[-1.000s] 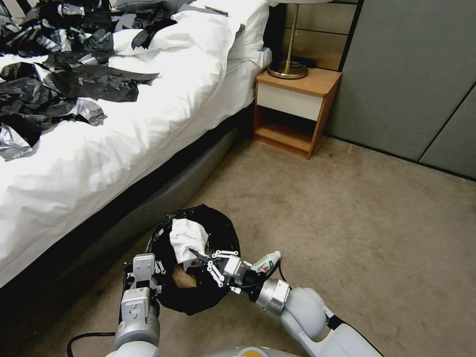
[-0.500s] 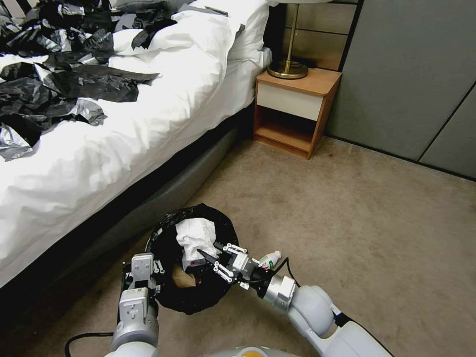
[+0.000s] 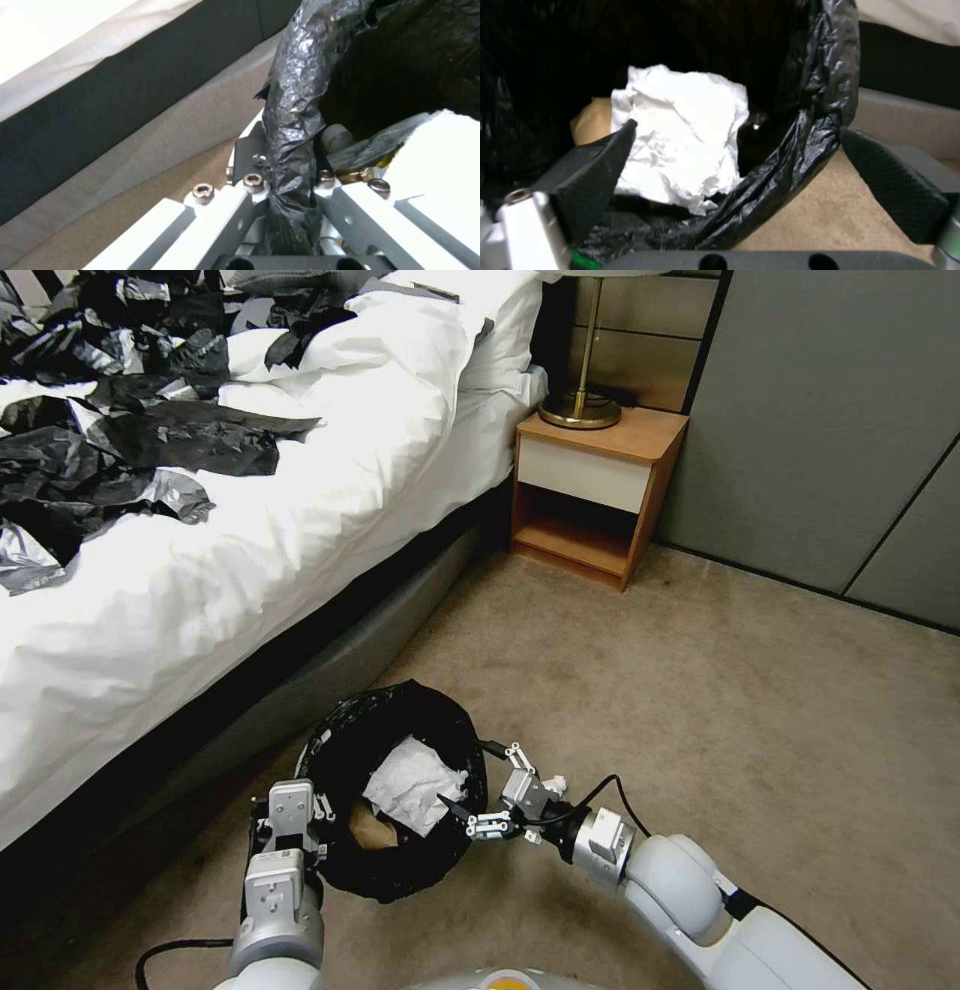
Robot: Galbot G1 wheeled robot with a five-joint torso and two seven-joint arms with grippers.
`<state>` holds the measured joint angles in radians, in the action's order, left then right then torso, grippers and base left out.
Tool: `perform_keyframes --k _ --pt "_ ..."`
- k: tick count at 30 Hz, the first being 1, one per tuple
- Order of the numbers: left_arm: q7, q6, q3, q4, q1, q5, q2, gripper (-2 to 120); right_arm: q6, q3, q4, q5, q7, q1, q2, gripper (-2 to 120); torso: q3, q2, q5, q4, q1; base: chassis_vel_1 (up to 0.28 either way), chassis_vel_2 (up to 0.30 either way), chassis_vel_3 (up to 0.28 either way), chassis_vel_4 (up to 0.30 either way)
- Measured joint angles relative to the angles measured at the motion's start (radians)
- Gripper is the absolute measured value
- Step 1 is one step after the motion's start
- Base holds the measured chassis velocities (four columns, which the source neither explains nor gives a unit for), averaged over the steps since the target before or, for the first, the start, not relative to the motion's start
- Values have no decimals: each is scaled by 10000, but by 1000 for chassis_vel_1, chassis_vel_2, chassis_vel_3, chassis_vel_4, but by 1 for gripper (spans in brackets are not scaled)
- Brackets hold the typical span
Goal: Pick up the trash bin, then pick up the garbage from the floor and place it into the trash bin.
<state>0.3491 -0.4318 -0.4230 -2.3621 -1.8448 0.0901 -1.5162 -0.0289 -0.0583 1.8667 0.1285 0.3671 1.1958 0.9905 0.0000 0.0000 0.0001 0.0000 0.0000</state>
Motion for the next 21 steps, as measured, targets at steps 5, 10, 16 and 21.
perform_keyframes --k 5,10,16,21 --pt "-9 0 53 27 19 26 -17 0 139 94 156 -176 112 -95 -67 100 0 0 -1 -1 0 0 0 0 0" --pt "-12 0 62 107 53 27 1 0 -720 506 651 -739 -81 -81 149 100 0 0 0 0 0 0 0 0 0" --pt "-14 0 -79 163 99 -77 80 0 -1410 1374 2040 -1268 -786 335 513 100 0 0 -2 1 0 0 0 0 0" --pt "-14 -8 -313 162 158 -354 202 0 -1840 3049 3100 -1445 -1455 1401 1060 100 0 0 -1 -1 0 0 0 0 0"
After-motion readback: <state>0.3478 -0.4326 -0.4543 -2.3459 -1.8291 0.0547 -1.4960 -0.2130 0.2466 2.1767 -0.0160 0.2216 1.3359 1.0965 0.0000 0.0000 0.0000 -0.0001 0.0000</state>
